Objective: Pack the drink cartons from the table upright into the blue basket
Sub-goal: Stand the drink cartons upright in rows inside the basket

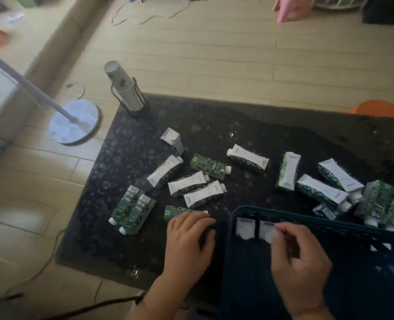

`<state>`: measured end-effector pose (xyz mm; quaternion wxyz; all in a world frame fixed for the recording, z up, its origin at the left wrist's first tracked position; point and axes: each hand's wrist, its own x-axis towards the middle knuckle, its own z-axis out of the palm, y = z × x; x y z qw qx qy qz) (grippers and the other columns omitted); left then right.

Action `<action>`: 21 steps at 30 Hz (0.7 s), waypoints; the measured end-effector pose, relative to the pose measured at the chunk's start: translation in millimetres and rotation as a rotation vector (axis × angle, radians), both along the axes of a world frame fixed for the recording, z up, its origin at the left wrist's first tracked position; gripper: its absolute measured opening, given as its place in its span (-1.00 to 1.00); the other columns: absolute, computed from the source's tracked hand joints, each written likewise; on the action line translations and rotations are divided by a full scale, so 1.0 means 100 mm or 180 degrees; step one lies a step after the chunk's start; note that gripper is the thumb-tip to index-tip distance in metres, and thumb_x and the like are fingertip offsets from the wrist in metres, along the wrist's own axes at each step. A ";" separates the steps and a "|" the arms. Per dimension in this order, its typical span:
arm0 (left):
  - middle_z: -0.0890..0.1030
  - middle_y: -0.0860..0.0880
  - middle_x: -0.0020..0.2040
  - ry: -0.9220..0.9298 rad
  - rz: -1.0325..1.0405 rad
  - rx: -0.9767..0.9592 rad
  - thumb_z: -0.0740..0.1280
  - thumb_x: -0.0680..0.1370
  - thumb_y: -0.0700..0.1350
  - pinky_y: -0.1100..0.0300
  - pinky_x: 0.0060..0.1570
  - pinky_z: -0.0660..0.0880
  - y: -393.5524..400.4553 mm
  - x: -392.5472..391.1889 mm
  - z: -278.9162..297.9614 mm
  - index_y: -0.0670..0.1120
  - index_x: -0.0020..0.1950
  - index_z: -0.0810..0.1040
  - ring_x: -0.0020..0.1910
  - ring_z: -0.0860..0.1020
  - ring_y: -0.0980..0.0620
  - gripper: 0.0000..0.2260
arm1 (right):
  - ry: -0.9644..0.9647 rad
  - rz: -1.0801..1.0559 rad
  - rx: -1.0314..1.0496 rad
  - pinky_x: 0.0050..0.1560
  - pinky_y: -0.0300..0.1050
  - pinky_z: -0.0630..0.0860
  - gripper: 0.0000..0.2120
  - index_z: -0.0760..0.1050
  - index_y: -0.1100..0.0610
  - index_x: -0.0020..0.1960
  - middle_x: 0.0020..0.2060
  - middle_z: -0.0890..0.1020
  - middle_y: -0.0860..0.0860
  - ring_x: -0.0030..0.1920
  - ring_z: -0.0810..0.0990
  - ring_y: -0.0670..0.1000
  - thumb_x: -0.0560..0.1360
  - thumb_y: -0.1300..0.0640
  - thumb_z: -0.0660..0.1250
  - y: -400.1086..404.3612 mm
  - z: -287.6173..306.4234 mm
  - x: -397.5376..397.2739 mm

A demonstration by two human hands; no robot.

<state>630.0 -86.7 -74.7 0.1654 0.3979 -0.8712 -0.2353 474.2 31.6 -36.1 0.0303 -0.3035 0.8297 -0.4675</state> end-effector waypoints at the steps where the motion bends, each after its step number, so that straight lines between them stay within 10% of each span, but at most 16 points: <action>1: 0.60 0.15 0.11 -0.0213 0.0344 0.0168 0.39 0.46 -0.02 0.09 0.16 0.41 -0.08 0.09 -0.06 0.07 0.10 0.61 0.14 0.53 0.04 -0.78 | 0.0178 0.0382 -0.0085 -0.18 -0.24 0.47 -0.85 0.60 0.18 -0.18 -0.27 0.61 -0.01 -0.26 0.52 -0.06 0.46 0.15 0.28 -0.20 0.10 0.10; 4: 0.49 0.06 0.32 -0.1307 0.0717 0.0498 0.36 0.44 0.04 -0.01 0.21 0.38 -0.29 0.22 -0.30 0.07 0.30 0.49 0.29 0.44 -0.07 -0.57 | 0.0347 0.1511 0.0518 -0.04 -0.13 0.48 -0.89 0.59 0.09 -0.08 -0.18 0.63 -0.07 -0.12 0.53 -0.02 0.46 0.14 0.30 -0.79 0.08 0.40; 10: -0.05 -0.14 0.58 -0.2596 -0.0696 0.0521 0.18 0.60 0.07 -0.28 0.42 -0.07 -0.53 0.04 -0.91 0.00 0.57 0.00 0.54 -0.06 -0.25 -0.40 | 0.0439 0.2652 0.3283 0.39 0.06 0.22 -0.66 0.40 -0.03 0.29 0.16 0.57 -0.05 0.23 0.43 0.05 0.53 -0.03 0.14 -1.24 -0.26 0.62; 17: 0.21 -0.09 0.46 -0.1907 -0.0670 0.0165 0.35 0.46 -0.04 -0.32 0.24 0.26 -0.76 0.31 -1.25 0.15 0.37 0.25 0.30 0.33 -0.23 -0.48 | 0.0403 0.2577 0.3843 0.28 0.12 0.35 -0.54 0.26 0.00 0.38 0.25 0.46 0.03 0.27 0.41 0.12 0.50 0.03 0.24 -1.39 -0.51 0.71; 21: 0.53 0.07 0.21 -0.0608 -0.0108 0.0963 0.40 0.33 -0.07 -0.05 0.05 0.45 -0.76 0.46 -1.12 0.11 0.29 0.45 0.14 0.48 -0.09 -0.48 | 0.0291 0.2644 0.3425 0.26 0.15 0.37 -0.33 0.09 -0.08 0.41 0.38 0.21 0.03 0.34 0.25 0.16 0.41 0.21 0.30 -1.45 -0.60 0.77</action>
